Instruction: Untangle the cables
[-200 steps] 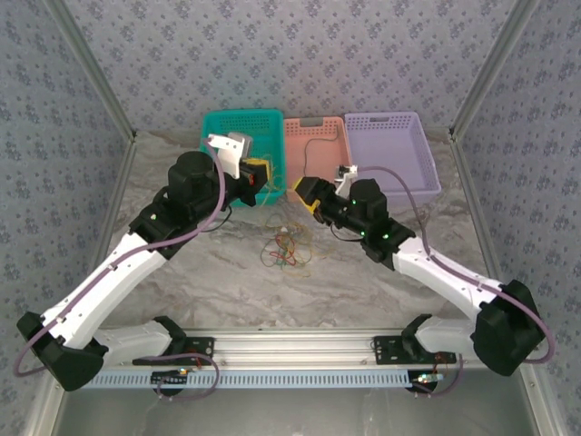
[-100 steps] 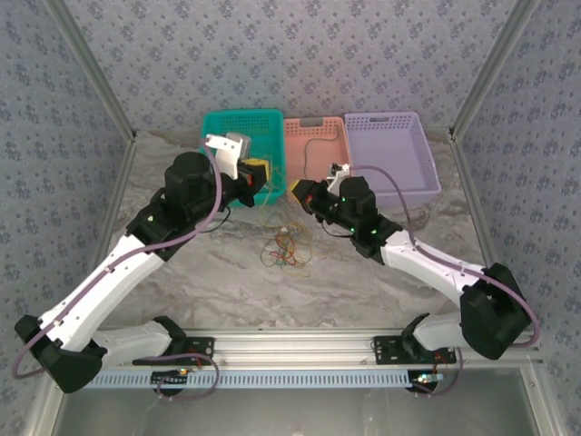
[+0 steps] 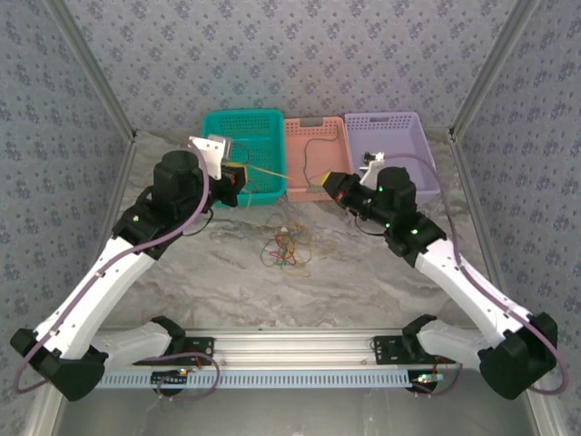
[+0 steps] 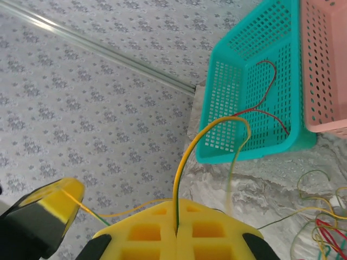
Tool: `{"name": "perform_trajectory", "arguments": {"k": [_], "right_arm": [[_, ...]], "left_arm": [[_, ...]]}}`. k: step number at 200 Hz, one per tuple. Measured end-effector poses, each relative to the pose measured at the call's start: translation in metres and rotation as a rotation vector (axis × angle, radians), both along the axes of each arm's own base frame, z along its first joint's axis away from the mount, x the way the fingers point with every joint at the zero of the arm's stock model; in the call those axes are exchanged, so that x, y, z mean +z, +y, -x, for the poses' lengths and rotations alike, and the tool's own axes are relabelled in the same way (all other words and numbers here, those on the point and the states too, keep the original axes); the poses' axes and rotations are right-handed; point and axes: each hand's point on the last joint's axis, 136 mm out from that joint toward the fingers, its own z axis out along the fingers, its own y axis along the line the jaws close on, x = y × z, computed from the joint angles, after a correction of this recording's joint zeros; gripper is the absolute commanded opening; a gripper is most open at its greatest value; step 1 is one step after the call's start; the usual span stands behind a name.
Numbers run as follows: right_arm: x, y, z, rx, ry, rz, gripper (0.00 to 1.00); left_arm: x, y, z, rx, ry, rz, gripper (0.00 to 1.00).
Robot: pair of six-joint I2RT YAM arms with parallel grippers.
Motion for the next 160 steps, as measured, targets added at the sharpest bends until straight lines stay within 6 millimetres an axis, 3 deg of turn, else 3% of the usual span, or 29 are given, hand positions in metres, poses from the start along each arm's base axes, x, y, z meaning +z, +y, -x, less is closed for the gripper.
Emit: {"name": "perform_trajectory", "arguments": {"k": [74,104,134,160], "right_arm": [[-0.008,-0.017,0.005,0.033,0.016,0.058,0.00],[0.000,-0.027,0.000,0.012,0.012,0.051,0.00],[0.029,-0.052,-0.018,-0.049,-0.009,0.053,0.00],[0.085,-0.091,-0.039,-0.152,-0.090,0.055,0.00]], "left_arm": [[-0.001,-0.014,0.012,-0.102,0.022,0.023,0.00],[0.003,-0.025,0.021,-0.172,0.048,0.075,0.00],[0.029,-0.054,0.029,-0.260,0.072,0.171,0.00],[0.073,-0.095,0.036,-0.351,0.045,0.245,0.00]]}}
